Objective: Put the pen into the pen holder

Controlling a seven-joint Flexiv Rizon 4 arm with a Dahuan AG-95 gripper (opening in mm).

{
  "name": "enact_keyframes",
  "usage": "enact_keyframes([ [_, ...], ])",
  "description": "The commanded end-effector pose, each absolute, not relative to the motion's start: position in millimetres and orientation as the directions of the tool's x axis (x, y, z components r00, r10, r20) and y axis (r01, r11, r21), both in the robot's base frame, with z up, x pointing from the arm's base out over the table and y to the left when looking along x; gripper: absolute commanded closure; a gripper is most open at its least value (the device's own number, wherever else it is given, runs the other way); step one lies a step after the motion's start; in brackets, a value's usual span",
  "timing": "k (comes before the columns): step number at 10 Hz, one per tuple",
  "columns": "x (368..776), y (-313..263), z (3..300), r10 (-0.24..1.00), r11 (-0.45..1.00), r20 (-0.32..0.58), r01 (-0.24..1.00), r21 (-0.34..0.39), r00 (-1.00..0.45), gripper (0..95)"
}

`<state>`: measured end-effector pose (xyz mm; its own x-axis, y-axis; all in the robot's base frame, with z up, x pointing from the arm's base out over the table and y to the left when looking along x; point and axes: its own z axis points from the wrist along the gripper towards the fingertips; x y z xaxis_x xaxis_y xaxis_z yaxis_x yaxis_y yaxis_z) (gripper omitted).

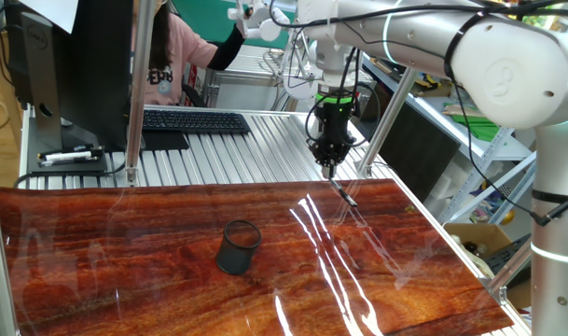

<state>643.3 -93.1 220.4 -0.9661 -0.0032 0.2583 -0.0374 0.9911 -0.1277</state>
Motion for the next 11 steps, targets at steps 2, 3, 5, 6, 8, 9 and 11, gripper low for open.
enact_keyframes([
  [2, 641.6, -92.6, 220.3, 0.017, 0.991, 0.260, -0.019, -0.134, -0.965, 95.0],
  [3, 641.6, -92.6, 220.3, 0.027, 0.991, 0.258, -0.009, -0.135, -0.966, 95.0],
  [5, 641.6, -92.6, 220.3, 0.030, 0.991, 0.257, -0.005, -0.136, -0.966, 95.0],
  [6, 641.6, -92.6, 220.3, 0.033, 0.990, 0.256, -0.003, -0.138, -0.966, 95.0],
  [8, 641.6, -92.6, 220.3, 0.024, 0.991, 0.259, -0.011, -0.136, -0.966, 95.0],
  [9, 641.6, -92.6, 220.3, 0.019, 0.991, 0.260, -0.017, -0.134, -0.965, 95.0],
  [11, 641.6, -92.6, 220.3, 0.002, 0.991, 0.262, -0.032, -0.128, -0.965, 95.0],
])
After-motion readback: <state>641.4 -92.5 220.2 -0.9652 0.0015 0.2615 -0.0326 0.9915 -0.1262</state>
